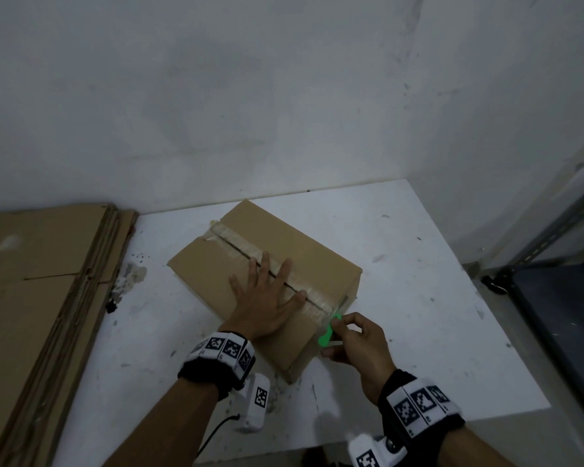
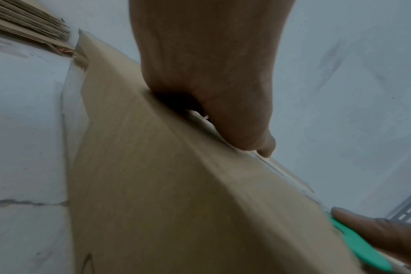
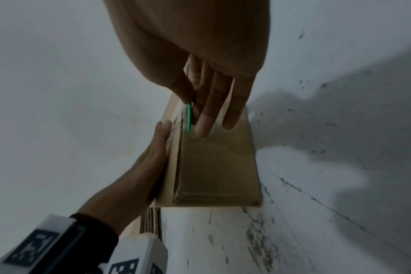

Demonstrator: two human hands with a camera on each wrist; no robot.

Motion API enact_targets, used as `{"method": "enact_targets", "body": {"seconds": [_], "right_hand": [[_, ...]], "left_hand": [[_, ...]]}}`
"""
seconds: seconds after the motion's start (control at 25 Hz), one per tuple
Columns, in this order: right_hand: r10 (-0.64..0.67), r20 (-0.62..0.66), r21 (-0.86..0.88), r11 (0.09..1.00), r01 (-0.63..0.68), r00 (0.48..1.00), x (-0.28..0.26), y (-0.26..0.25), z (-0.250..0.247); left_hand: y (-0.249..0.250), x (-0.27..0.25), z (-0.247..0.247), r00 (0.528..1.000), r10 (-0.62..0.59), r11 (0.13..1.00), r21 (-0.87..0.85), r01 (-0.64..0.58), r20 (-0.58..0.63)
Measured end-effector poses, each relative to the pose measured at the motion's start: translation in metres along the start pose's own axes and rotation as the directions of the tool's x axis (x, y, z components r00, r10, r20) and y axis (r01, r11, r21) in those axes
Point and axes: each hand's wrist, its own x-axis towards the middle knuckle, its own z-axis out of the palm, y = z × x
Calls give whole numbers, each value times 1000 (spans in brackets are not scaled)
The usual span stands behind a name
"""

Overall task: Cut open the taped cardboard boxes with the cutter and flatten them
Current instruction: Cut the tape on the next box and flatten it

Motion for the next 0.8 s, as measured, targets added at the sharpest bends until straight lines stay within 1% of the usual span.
{"method": "enact_targets", "body": {"seconds": [0.16, 0.28, 0.36, 0.44, 0.52, 0.64, 0.8], "right_hand": [[-16, 19, -23, 1000, 16, 1000, -3, 2, 2], [-42, -1, -56, 998, 42, 999, 3, 1, 0], [-78, -14, -108, 991, 76, 997, 7, 1, -3], [-122, -11, -210, 971, 117, 992, 12, 0, -8], [-154, 26, -300, 941, 155, 988, 17, -4, -14], [-167, 97, -371, 909, 191, 981, 20, -11, -22], [-193, 190, -479, 837, 263, 963, 16, -11, -30]], "left_hand": [[-1, 0, -5, 1000, -17, 998, -55, 17, -1], [-1, 1, -6, 999, -42, 994, -103, 43, 15], [-2, 3, -7, 998, -51, 993, -109, 53, 22], [-3, 4, -7, 998, -54, 993, -106, 57, 33], [-2, 5, -7, 998, -54, 993, -104, 57, 37], [-1, 4, -6, 999, -45, 996, -74, 47, 27], [-1, 3, -4, 999, -41, 998, -48, 43, 35]]}}
